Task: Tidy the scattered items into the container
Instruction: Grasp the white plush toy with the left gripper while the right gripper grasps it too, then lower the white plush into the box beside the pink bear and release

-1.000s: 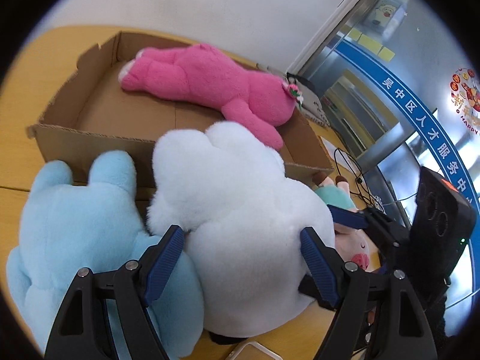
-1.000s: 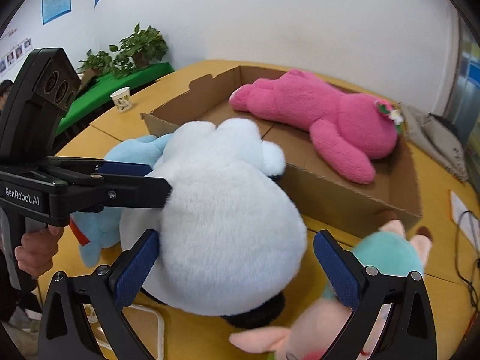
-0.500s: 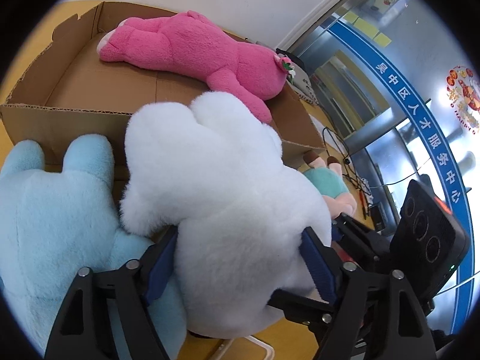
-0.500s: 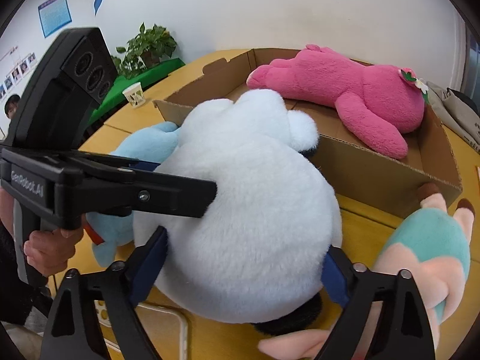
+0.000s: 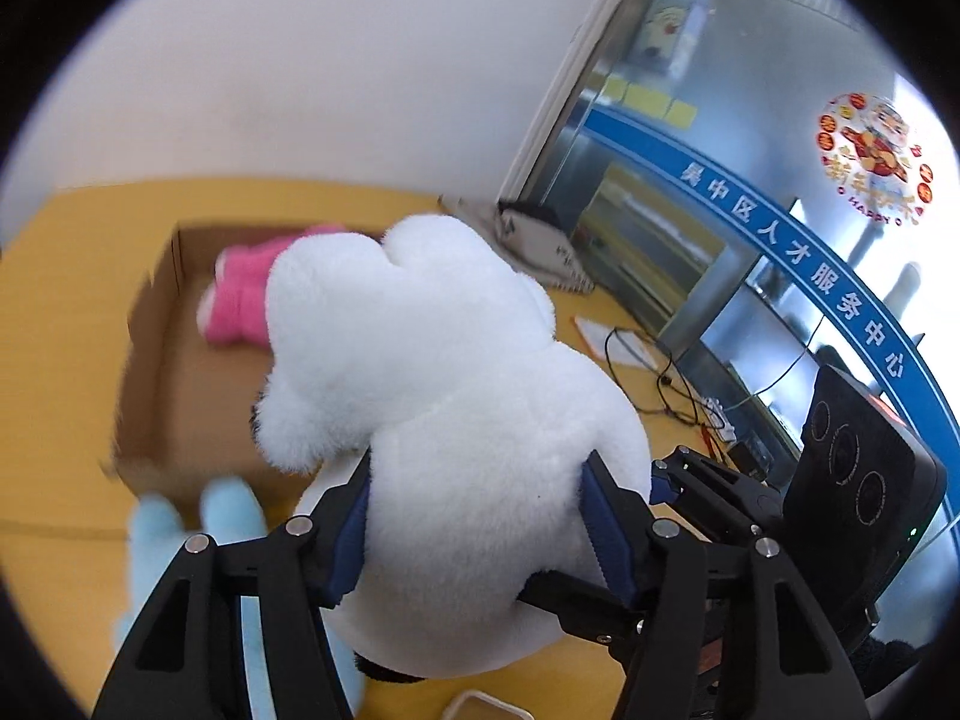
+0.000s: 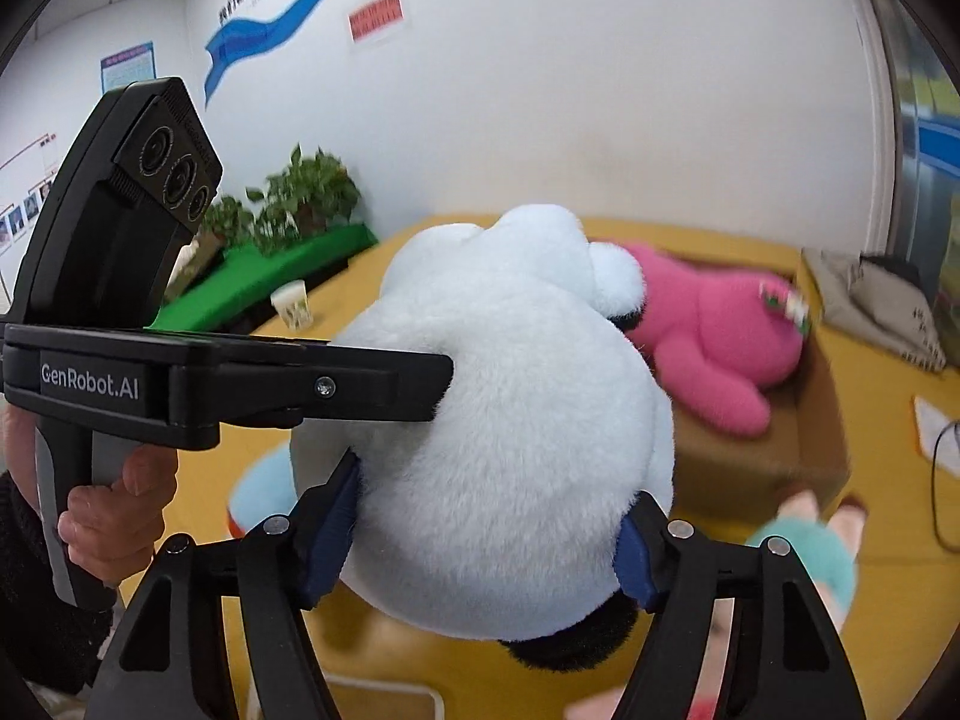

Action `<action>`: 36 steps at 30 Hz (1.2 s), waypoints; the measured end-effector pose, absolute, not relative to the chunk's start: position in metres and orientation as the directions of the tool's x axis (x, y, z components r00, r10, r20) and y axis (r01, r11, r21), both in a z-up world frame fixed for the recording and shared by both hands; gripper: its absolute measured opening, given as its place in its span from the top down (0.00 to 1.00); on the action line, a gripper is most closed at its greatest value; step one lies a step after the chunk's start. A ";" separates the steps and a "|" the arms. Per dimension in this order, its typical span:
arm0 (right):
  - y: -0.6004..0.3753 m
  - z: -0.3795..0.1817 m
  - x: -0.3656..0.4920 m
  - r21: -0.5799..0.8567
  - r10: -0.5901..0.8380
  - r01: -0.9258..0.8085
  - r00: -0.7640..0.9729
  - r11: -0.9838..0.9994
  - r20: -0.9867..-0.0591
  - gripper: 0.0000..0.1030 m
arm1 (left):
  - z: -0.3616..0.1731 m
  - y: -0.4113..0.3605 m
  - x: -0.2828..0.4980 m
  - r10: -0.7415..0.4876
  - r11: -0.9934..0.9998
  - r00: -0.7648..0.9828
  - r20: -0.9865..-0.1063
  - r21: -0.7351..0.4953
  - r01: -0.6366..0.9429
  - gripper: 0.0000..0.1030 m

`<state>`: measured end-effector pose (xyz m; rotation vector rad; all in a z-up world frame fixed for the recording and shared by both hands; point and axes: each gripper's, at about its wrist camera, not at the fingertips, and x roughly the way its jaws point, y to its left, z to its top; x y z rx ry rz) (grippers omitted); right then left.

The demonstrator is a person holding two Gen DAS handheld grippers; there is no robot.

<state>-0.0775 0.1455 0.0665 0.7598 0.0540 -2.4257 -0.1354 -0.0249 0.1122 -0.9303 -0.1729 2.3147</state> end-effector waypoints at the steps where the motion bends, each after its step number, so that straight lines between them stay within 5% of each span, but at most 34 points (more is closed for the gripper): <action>1: 0.143 0.080 -0.080 0.118 -0.528 0.553 -0.678 -0.825 -0.511 0.25 | 0.129 -0.027 -0.138 0.594 -0.796 -0.571 -0.567 -0.310 -0.520 0.40; 8: 0.119 0.171 -0.101 0.013 -0.517 0.553 -0.770 -0.833 -0.373 0.25 | 0.221 -0.036 -0.153 0.569 -0.807 -0.664 -0.485 -0.173 -0.565 0.40; 16: 0.101 0.217 -0.131 0.010 -0.525 0.548 -0.795 -0.836 -0.306 0.25 | 0.253 -0.051 -0.179 0.555 -0.817 -0.707 -0.439 -0.126 -0.563 0.40; 24: 0.076 0.191 -0.183 0.076 -0.528 0.535 -0.783 -0.841 -0.328 0.25 | 0.209 -0.073 -0.237 0.555 -0.819 -0.663 -0.503 -0.187 -0.543 0.40; 36: 0.060 0.057 -0.257 0.276 -0.519 0.440 -0.710 -0.855 -0.476 0.25 | 0.080 -0.089 -0.322 0.521 -0.841 -0.525 -0.673 -0.297 -0.453 0.41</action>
